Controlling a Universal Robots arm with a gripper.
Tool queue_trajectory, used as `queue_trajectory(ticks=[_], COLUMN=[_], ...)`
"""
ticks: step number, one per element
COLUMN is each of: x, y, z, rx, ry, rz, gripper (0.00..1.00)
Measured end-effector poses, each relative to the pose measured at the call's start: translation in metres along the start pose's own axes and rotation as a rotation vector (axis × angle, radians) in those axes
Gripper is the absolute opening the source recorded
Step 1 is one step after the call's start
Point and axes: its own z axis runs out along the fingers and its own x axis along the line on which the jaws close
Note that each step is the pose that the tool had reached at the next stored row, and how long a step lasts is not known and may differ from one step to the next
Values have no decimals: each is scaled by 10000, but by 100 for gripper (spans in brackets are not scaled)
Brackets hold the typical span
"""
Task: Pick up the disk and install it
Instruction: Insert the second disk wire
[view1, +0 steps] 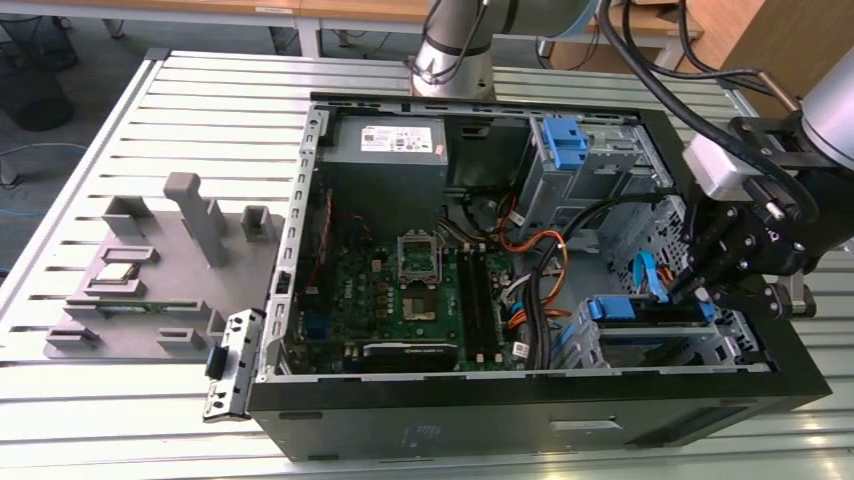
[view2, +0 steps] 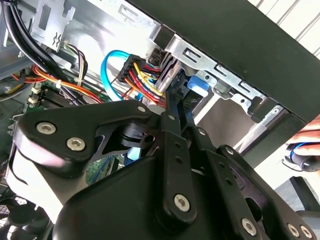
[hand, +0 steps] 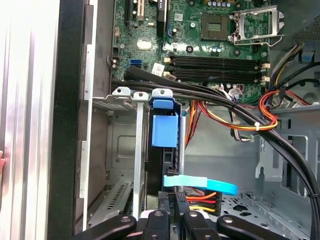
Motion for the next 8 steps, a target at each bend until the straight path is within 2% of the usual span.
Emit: queue_trajectory(ticks=[8], x=[-3], y=[3], z=[4], rx=[0], ry=[-5], rz=[18], gripper=[17])
